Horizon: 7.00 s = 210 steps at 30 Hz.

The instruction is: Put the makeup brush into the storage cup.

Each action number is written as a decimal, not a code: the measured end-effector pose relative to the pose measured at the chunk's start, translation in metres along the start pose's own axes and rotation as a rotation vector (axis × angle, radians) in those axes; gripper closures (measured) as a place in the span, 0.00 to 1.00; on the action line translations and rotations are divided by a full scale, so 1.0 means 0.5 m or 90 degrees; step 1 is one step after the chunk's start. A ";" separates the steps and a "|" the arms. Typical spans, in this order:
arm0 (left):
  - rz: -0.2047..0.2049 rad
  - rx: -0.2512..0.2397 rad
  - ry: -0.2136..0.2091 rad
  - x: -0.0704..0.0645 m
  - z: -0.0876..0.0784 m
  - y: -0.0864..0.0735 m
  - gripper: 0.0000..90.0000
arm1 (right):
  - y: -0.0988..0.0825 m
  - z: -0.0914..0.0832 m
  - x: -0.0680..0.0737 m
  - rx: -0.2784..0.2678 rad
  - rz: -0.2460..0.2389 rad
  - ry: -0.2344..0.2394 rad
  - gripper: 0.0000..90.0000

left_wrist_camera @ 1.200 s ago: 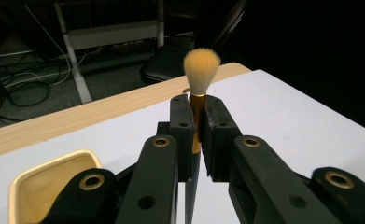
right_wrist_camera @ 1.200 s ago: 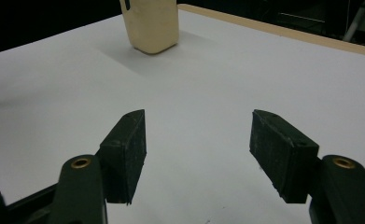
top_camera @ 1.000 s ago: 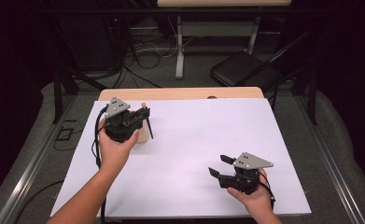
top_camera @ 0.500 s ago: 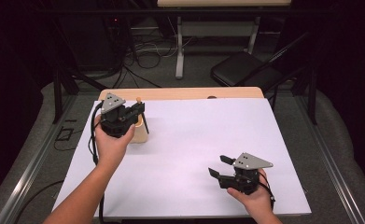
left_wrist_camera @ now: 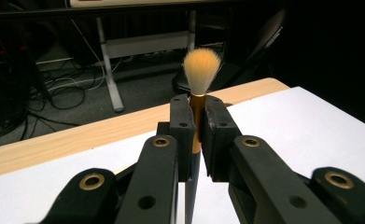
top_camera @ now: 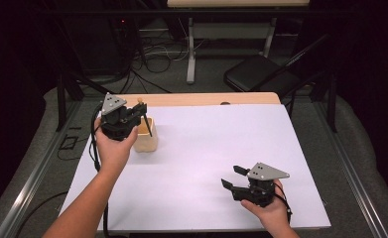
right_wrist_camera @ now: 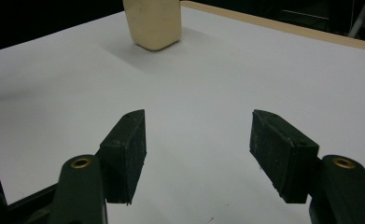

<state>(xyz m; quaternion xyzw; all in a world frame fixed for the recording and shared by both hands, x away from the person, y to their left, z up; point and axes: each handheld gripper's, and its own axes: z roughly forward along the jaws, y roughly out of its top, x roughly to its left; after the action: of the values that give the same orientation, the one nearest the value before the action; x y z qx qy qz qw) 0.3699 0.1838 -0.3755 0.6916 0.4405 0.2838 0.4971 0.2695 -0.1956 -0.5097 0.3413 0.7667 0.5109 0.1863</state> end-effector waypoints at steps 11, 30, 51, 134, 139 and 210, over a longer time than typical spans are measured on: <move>-0.012 -0.005 0.030 0.025 0.008 0.002 0.93 | -0.001 0.002 0.001 0.004 0.000 0.003 0.40; -0.027 -0.002 0.066 0.048 0.036 -0.003 0.93 | -0.003 0.002 0.000 0.002 0.003 0.004 0.40; -0.041 0.007 0.082 0.057 0.062 -0.013 0.93 | -0.004 0.003 0.001 0.005 0.002 0.007 0.40; -0.058 0.084 0.100 0.083 0.105 -0.119 0.93 | -0.012 0.003 -0.001 0.008 0.001 0.009 0.40; -0.059 0.088 0.099 0.084 0.106 -0.125 0.93 | -0.012 0.003 0.000 0.012 0.001 0.011 0.40; -0.036 0.086 0.030 0.053 0.062 -0.157 0.44 | -0.014 0.002 0.000 0.015 0.001 0.005 0.40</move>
<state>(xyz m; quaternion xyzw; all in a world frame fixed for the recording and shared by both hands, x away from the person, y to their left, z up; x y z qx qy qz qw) 0.3819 0.2030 -0.4610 0.7040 0.4893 0.2553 0.4470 0.2678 -0.1965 -0.5167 0.3422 0.7729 0.5035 0.1789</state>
